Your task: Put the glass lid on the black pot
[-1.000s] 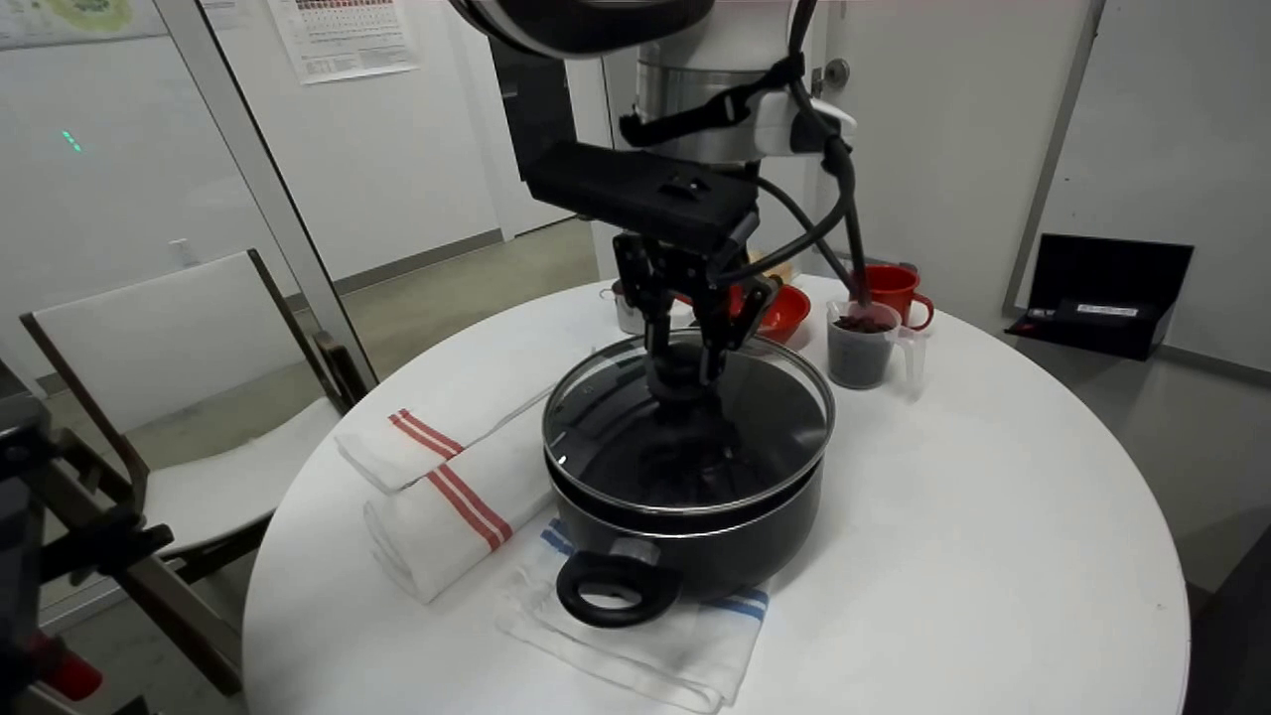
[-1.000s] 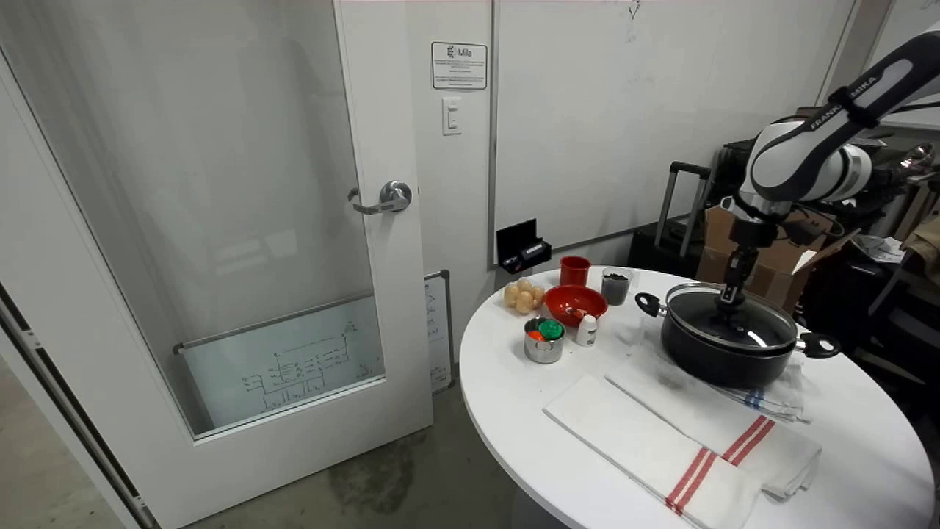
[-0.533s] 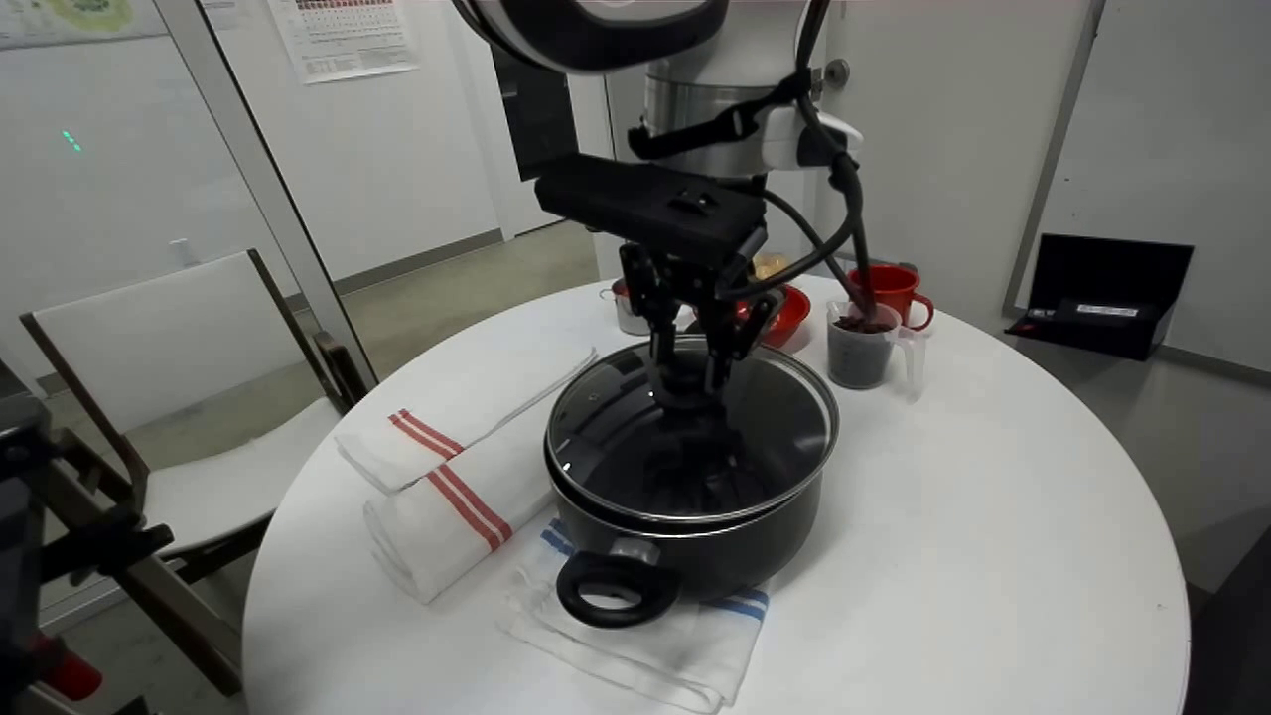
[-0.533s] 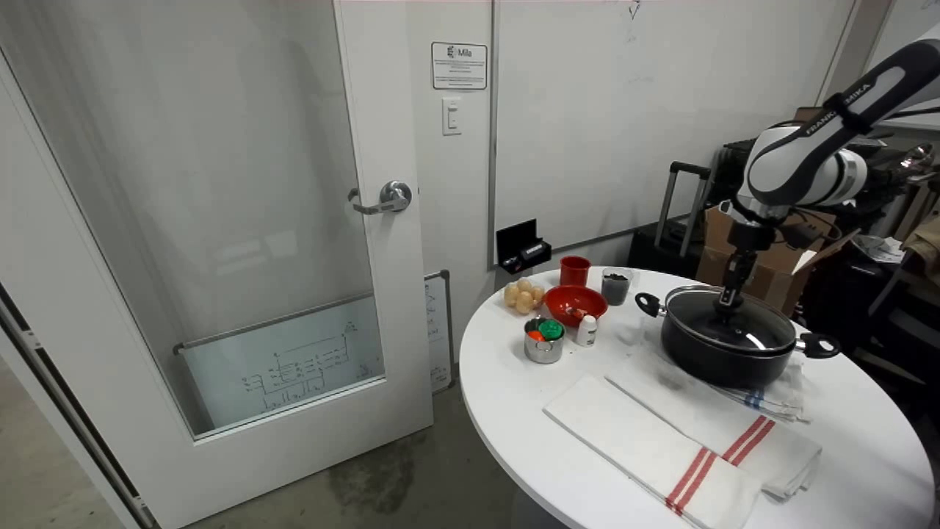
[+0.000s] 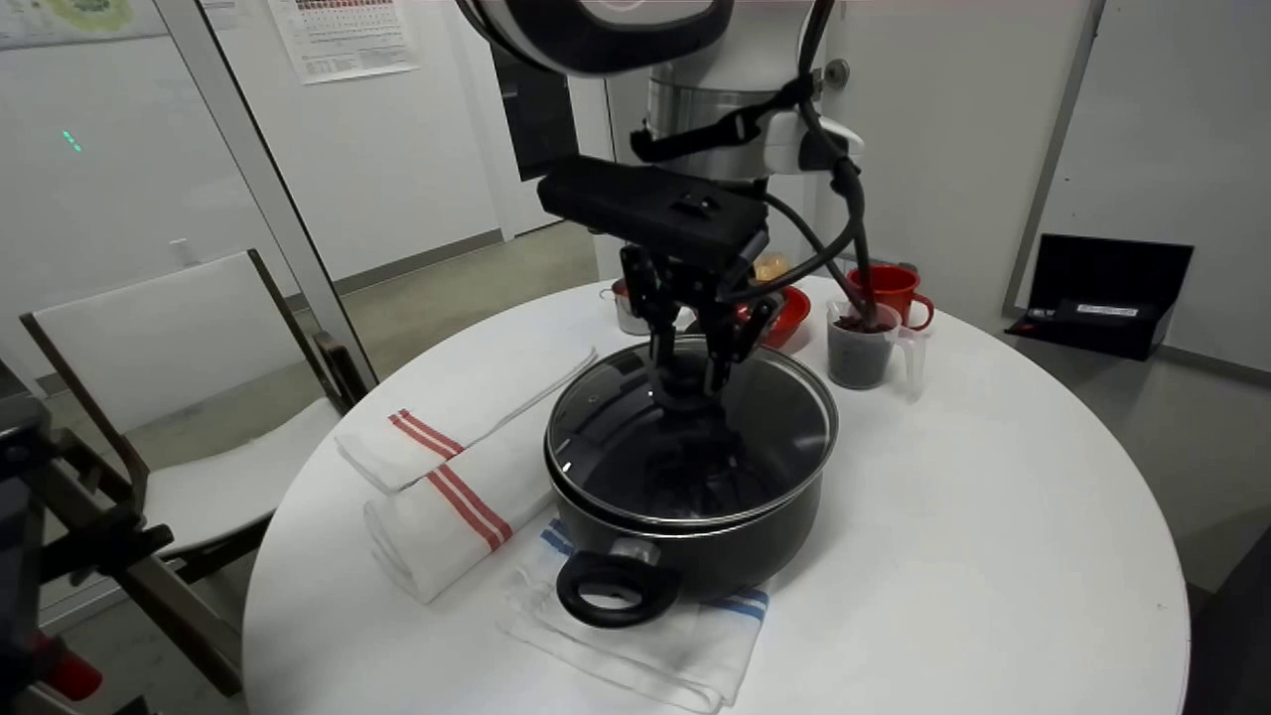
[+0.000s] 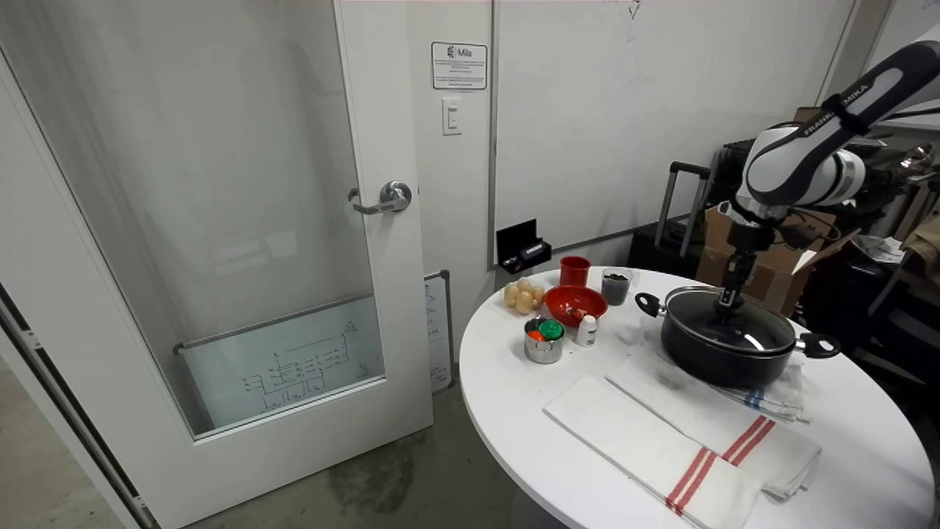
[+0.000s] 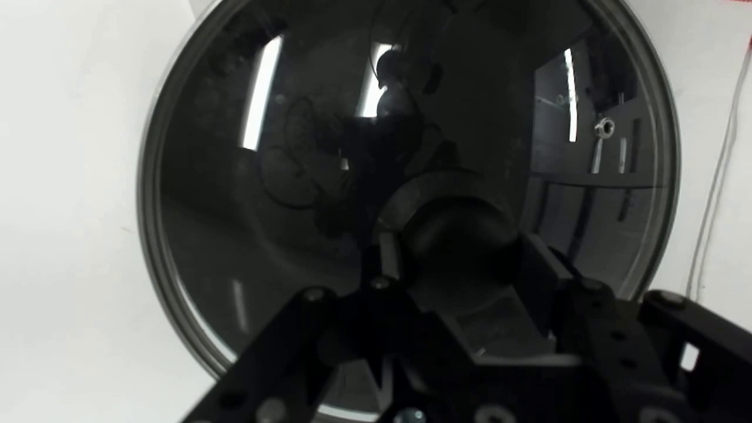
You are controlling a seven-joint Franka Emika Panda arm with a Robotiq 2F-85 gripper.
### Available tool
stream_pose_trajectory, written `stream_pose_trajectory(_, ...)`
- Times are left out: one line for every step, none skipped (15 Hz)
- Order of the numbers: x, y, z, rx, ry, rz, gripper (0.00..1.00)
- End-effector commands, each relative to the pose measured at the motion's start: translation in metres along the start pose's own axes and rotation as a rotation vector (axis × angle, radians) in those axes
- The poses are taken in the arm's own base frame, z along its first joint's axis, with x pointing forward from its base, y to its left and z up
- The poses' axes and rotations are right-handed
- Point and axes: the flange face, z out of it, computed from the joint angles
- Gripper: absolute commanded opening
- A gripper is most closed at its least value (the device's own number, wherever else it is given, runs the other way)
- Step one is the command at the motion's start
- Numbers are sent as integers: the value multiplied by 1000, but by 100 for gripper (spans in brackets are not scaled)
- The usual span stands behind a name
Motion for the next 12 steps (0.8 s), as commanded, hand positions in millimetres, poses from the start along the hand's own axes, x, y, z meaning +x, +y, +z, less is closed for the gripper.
stream_pose_trajectory(2,2,-5,8,-10,16,24)
stream_pose_trajectory(1,1,-5,10,-9,15,24)
stream_pose_trajectory(0,-1,-5,11,-9,14,24)
stream_pose_trajectory(-1,-2,-4,12,-9,13,24)
stream_pose_trajectory(-1,-3,-4,13,-8,13,24)
stream_pose_trajectory(-3,-4,-3,15,-9,12,24)
stream_pose_trajectory(-3,-5,-3,16,-10,12,24)
stream_pose_trajectory(-3,-6,-2,17,-10,11,24)
stream_pose_trajectory(-4,-6,-2,18,-11,11,24)
stream_pose_trajectory(-4,-6,-1,18,-11,11,24)
stream_pose_trajectory(-5,-6,-1,19,-11,12,24)
stream_pose_trajectory(-6,-6,-2,18,-11,13,24)
